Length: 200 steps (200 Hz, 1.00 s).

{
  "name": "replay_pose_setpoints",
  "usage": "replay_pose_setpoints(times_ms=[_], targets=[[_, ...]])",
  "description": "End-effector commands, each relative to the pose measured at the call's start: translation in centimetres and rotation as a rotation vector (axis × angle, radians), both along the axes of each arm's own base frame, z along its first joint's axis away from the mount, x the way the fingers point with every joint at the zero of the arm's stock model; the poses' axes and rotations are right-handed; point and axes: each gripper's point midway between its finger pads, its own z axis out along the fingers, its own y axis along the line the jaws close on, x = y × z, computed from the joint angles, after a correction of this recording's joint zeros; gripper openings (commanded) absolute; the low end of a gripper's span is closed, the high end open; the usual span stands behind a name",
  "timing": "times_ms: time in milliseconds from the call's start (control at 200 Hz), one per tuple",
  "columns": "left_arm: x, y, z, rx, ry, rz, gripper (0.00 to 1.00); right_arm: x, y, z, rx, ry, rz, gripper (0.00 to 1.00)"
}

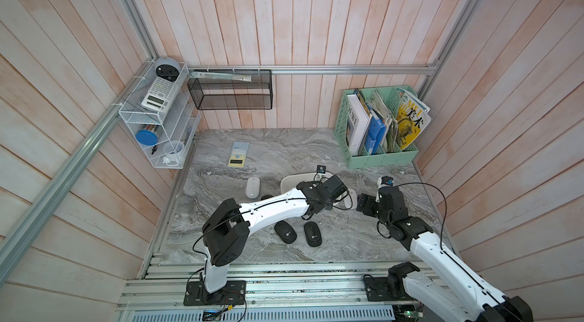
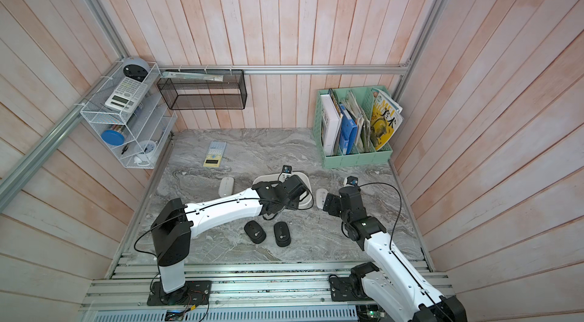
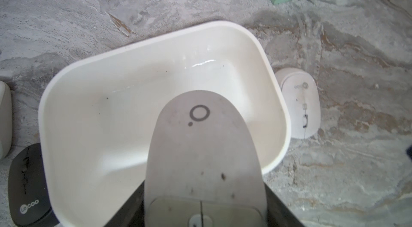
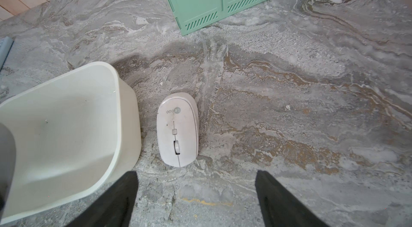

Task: Take out the mouse from the storage box
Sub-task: Place the mouse at the center of the board.

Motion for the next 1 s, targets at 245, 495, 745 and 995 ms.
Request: replay_pose_setpoints(times_ms=[245,495,745,995], targets=[[-5.9,-3.4,-0.2,-0.066,-0.001,-0.160,0.58,-1.1,-2.8,1.1,-0.040,-0.070,-0.123,0.90],[-8.1,-6.8,-2.8,-0.104,0.063,-0.207,0.57,-1.7,-3.7,1.7,-0.042,-0.114,-0.165,0.91],[-8.3,-7.8,-5.8,-0.075,0.108,-0.187,0.57,-1.9,-4.1,2.1,-0.043,-0.133,-0.185,0.91],[-8.4,-8.1,-7.5,-0.052,0.129,-0.185,0.57,-2.0,-4.1,2.4,-0.035,-0.140,-0.182,0.92]])
